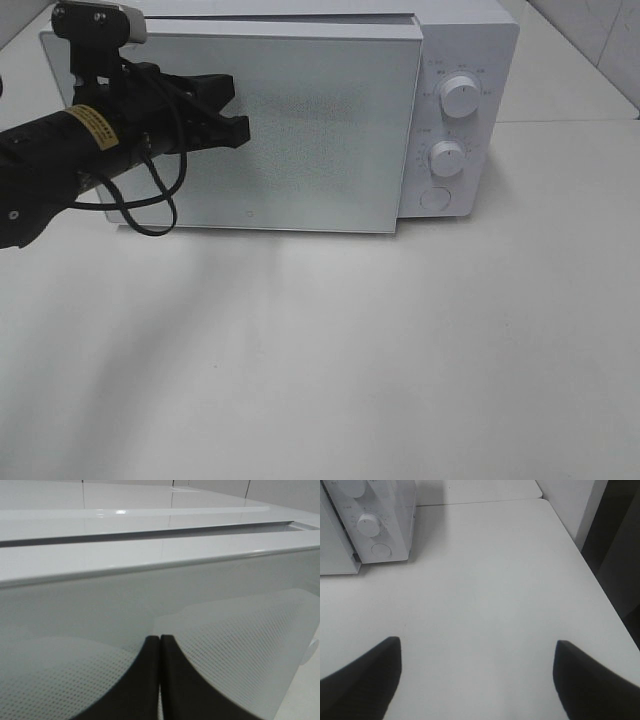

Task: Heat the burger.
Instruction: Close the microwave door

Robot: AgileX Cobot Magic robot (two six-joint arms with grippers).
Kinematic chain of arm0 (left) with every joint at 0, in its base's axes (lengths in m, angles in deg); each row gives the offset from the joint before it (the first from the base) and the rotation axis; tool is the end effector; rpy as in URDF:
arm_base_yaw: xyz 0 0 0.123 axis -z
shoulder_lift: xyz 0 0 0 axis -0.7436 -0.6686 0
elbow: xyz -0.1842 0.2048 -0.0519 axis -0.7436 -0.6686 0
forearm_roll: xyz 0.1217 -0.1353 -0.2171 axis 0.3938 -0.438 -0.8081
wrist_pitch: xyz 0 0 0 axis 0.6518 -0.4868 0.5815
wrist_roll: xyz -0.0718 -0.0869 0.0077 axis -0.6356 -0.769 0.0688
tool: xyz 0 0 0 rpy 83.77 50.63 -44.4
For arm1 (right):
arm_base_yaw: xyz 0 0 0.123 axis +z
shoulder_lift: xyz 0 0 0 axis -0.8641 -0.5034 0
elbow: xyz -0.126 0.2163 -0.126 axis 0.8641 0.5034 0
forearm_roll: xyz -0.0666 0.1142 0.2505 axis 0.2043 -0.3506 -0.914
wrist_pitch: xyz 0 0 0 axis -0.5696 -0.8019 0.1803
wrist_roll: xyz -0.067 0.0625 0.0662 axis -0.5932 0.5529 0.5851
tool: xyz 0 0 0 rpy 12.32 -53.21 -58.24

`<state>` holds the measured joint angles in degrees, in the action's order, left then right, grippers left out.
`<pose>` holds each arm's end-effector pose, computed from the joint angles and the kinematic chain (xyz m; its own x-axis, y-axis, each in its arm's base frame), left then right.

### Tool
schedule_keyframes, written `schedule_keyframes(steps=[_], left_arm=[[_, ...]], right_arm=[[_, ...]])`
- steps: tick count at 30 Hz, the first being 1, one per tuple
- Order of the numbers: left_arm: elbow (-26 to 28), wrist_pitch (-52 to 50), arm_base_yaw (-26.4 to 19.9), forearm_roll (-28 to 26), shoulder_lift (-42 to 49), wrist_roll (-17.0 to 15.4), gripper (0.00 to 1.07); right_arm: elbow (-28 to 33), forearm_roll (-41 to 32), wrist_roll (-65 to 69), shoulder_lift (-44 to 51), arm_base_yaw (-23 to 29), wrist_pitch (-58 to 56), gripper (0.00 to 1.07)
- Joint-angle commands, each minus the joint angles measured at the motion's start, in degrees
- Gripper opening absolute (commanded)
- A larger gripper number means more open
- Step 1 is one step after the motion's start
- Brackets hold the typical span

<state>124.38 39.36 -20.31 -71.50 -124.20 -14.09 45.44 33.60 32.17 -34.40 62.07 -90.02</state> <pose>0.3531 -0.2013 0.1531 -0.1240 -0.0202 -0.9921 0.5617 0.8228 -0.0869 0.0487 -0.0102 0.2892 -0.3959 0.0958 -0.9133 0.1029 0.9929 0.0596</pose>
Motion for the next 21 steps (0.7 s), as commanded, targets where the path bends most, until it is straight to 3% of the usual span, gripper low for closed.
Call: schedule_keyframes(steps=[1, 21], left_arm=[[1.7, 0.0, 1.0, -1.6, -1.0, 0.3, 0.0], [14.8, 6.8, 4.0, -3.8, -8.2, 0.3, 0.0]], right_arm=[[0.1, 0.0, -0.2, 1.7, -0.3, 0.7, 0.76], [0.1, 0.1, -0.2, 1.7, -0.3, 0.7, 0.76]])
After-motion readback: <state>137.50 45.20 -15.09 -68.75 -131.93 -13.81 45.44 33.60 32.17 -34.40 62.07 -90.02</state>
